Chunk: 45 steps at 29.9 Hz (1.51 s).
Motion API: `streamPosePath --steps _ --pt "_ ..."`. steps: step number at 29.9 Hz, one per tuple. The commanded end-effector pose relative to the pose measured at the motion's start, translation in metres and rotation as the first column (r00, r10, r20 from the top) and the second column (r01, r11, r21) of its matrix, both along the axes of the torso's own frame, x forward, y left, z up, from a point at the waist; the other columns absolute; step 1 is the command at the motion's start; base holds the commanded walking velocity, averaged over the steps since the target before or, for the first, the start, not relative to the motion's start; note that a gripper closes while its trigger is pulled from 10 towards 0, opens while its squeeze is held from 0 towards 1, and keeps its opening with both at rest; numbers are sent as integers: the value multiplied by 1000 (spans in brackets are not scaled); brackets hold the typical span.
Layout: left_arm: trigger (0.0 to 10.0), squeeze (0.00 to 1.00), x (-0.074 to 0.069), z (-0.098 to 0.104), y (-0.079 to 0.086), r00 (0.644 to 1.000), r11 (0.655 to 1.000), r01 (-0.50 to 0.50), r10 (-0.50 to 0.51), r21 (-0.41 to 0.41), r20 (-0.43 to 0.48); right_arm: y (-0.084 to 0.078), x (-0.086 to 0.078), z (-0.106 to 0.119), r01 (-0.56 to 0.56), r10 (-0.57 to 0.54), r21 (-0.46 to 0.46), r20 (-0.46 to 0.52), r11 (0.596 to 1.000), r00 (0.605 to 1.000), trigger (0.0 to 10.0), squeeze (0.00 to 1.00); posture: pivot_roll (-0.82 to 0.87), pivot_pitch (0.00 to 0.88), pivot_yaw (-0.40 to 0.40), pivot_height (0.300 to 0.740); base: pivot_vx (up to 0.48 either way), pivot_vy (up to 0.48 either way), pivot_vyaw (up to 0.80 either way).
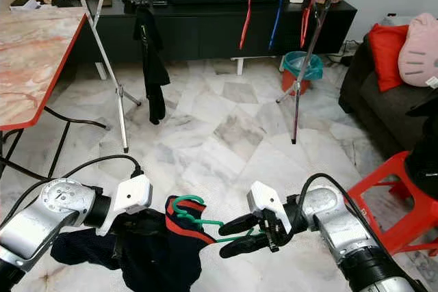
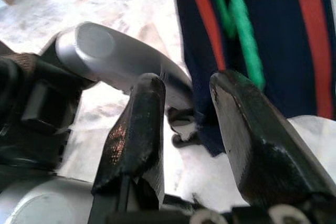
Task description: Hang hanger
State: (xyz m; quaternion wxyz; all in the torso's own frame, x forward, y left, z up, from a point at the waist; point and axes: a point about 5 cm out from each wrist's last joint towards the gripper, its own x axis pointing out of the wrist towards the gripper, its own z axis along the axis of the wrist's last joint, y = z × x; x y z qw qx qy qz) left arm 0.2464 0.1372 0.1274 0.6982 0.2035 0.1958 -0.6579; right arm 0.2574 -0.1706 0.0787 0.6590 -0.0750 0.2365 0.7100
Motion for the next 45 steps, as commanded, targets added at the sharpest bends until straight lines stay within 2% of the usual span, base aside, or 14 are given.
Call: streamPosePath --steps 1,3,5,6,8,13,20,22,33,37,39,40,42,45 --pt "10000 0 1 10 -3 999 1000 24 -24 -3 29 1 5 2 0 1 -21 40 1000 999 10000 0 -23 0 -57 740 0 0 0" --pt "10000 0 1 10 -3 999 1000 26 -25 -3 29 1 5 1 1 1 -25 48 1000 999 10000 0 -21 0 -59 740 0 0 0" --pt "10000 0 1 10 -3 999 1000 27 -27 -3 31 3 15 0 65 -58 -53 124 996 991 10000 0 -22 0 -60 740 0 0 0" --pt "10000 0 1 10 -3 999 1000 27 -27 -3 31 3 15 0 65 -58 -53 124 996 991 10000 0 -22 0 -60 740 0 0 0" --pt "10000 0 0 10 -5 999 999 33 -33 -7 30 5 27 -1 149 -132 -69 206 987 970 10000 0 -22 0 -60 740 0 0 0" --pt "10000 0 0 11 -7 999 999 38 -37 -11 30 11 37 2 215 -194 -44 285 976 939 10000 0 -21 0 -61 740 0 0 0" --pt "10000 0 -1 11 -7 999 999 43 -42 -11 25 17 41 6 209 -200 3 305 978 931 10000 0 -22 0 -61 740 0 0 0" --pt "10000 0 -3 11 -8 998 998 58 -58 -16 8 23 35 12 129 -142 67 258 989 956 10000 0 -21 0 -61 740 0 0 0" --pt "10000 0 -8 7 -8 997 997 78 -78 -1 -16 23 50 28 157 -183 101 357 982 916 10000 0 -25 0 -64 740 0 0 0" --pt "10000 0 -8 6 -8 997 997 80 -80 -2 -19 25 50 37 139 -188 169 326 976 926 10000 0 -24 0 -66 740 0 0 0" --pt "10000 0 -9 6 -8 996 997 82 -82 -3 -23 25 48 45 115 -173 223 263 968 949 10000 0 -27 0 -66 740 0 0 0" --pt "10000 0 -9 5 -7 996 997 83 -83 0 -27 22 42 45 78 -128 219 225 972 966 10000 0 -28 0 -66 740 0 0 0" --pt "10000 0 -10 5 -7 996 996 84 -84 1 -28 20 40 44 64 -110 205 217 977 970 10000 0 -28 0 -66 740 0 0 0" --pt "10000 0 -10 5 -5 996 997 82 -82 5 -32 12 25 30 -12 -5 117 150 993 989 10000 0 -30 0 -67 740 0 0 0"
